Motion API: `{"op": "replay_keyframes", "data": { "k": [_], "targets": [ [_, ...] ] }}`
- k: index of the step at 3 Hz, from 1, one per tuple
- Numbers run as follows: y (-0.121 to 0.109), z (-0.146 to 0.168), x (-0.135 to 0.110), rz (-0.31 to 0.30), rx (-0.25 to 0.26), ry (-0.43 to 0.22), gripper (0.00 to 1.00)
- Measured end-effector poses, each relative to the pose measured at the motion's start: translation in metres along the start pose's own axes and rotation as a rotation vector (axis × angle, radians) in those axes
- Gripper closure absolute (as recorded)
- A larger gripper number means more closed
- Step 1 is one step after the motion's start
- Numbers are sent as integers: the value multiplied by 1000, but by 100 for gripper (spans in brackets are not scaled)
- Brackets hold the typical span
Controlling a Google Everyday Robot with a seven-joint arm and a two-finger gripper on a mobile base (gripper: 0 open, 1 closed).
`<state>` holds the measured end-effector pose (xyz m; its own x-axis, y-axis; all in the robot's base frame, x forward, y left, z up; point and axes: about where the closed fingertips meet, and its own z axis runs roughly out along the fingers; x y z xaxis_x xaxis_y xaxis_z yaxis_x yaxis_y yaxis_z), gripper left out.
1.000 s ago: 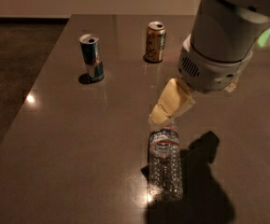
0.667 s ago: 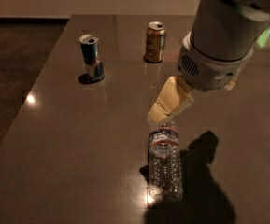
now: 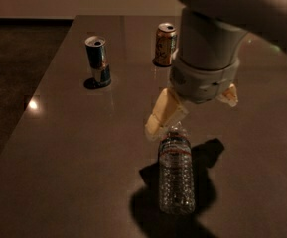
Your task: Place water bottle upright
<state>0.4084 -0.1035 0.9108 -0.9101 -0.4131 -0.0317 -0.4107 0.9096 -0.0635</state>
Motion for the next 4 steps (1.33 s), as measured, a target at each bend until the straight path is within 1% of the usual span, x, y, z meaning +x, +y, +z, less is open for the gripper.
{"op": "replay_keyframes", "data": {
  "k": [1, 2, 3, 4],
  "targets": [
    [14, 18, -4, 106, 8, 58, 0],
    [23, 30, -4, 218, -8, 105, 0],
    [30, 42, -2, 294, -23, 154, 0],
    [34, 56, -1, 337, -25, 197, 0]
  ]
}}
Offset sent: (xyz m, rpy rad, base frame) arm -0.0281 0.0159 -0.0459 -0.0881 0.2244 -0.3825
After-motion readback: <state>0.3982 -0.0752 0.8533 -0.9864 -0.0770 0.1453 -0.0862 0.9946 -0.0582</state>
